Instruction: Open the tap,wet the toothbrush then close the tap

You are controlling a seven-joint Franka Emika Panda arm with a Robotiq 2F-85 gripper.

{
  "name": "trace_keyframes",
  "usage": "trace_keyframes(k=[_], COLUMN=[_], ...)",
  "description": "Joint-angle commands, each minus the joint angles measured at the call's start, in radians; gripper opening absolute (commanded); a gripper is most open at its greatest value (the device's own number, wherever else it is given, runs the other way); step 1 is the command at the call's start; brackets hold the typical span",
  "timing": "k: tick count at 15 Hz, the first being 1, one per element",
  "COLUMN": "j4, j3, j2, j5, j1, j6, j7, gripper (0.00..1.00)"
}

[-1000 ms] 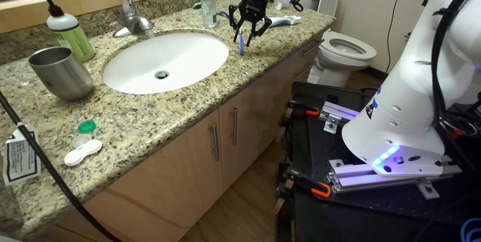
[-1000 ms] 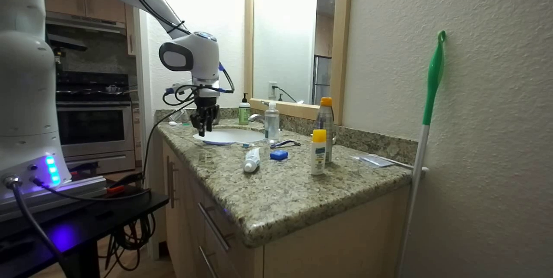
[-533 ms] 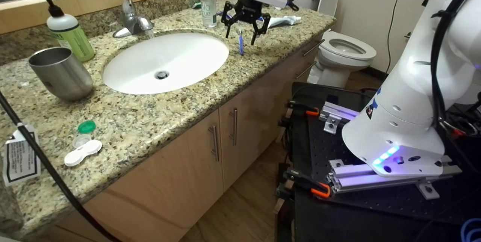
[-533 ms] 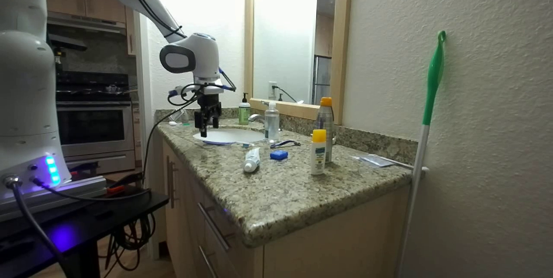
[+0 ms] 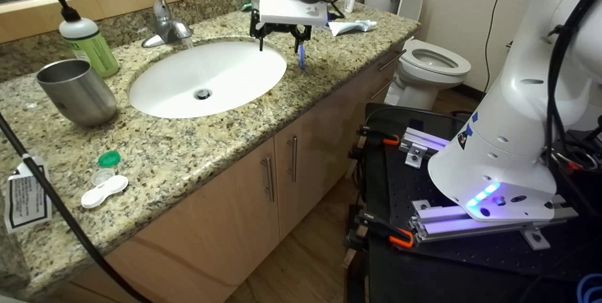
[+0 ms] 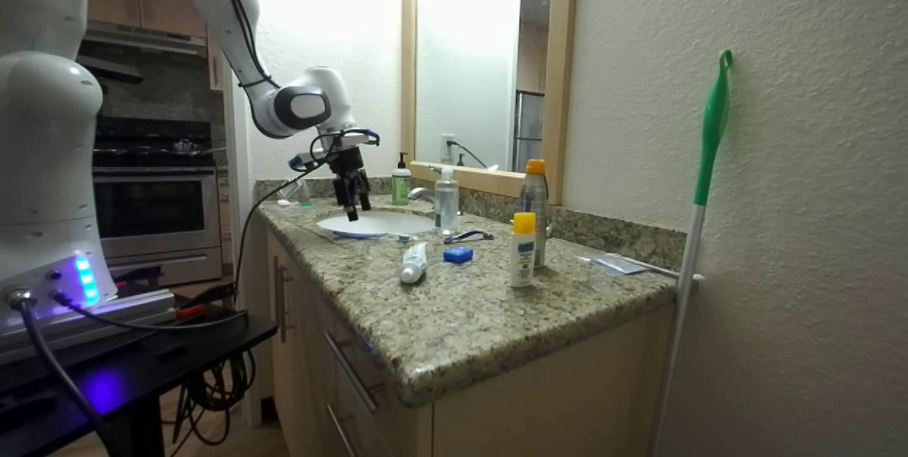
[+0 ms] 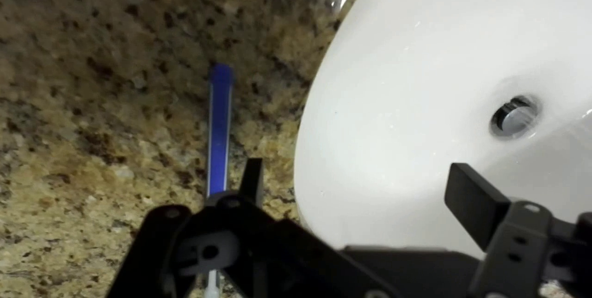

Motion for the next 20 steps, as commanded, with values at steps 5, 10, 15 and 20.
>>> trace_keyframes(k=[5, 10, 15, 20], j4=[0.181, 0.377, 0.36, 0.461], j3=[-0.22, -0.432, -0.392, -0.437], j2=[0.133, 0.21, 0.158, 0.24], j5=[-0.388, -0.783, -0.794, -0.829], j1=[0.15, 0.382, 0.415, 0.44], j6=[0.074, 0.068, 0.061, 0.116], j7=[0.353, 0.694, 0.67, 0.833], gripper=[1.0, 1.0, 1.0, 1.0])
